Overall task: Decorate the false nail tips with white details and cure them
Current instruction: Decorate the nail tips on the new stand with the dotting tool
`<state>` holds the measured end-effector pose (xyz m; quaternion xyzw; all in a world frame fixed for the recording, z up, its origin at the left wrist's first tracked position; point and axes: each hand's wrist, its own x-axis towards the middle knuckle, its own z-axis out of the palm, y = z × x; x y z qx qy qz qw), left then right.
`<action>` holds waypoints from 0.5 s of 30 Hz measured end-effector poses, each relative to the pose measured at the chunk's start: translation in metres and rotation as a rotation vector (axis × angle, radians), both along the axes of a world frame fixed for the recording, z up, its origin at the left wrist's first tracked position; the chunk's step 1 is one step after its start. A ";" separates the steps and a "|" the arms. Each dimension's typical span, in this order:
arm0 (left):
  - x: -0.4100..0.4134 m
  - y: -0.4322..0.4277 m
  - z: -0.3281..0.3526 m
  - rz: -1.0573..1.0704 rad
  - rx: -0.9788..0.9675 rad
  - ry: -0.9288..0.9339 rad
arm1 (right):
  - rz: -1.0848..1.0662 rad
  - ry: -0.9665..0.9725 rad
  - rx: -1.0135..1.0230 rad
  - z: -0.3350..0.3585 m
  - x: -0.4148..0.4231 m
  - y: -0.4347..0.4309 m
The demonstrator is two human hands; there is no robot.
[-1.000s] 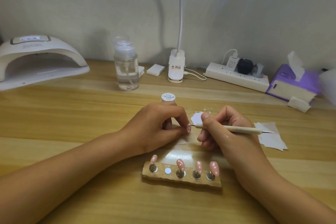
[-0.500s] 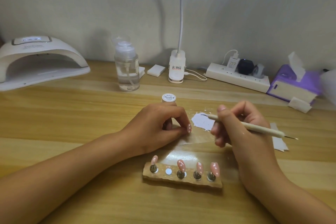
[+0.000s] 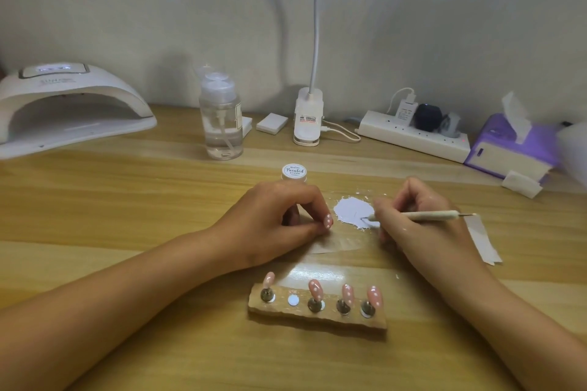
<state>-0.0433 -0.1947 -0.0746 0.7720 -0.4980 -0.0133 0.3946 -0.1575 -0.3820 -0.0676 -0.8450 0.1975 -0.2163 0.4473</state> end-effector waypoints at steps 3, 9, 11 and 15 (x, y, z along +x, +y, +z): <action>0.000 0.000 0.000 -0.005 0.008 -0.008 | -0.021 -0.023 0.014 0.001 0.000 -0.001; -0.001 0.000 -0.001 0.013 0.017 -0.103 | -0.046 -0.233 0.125 0.004 -0.001 0.001; -0.002 0.001 -0.001 0.019 0.016 -0.118 | -0.049 -0.312 0.232 0.008 -0.003 0.004; -0.002 0.001 0.000 0.026 0.016 -0.131 | 0.037 -0.303 0.468 0.010 -0.004 0.018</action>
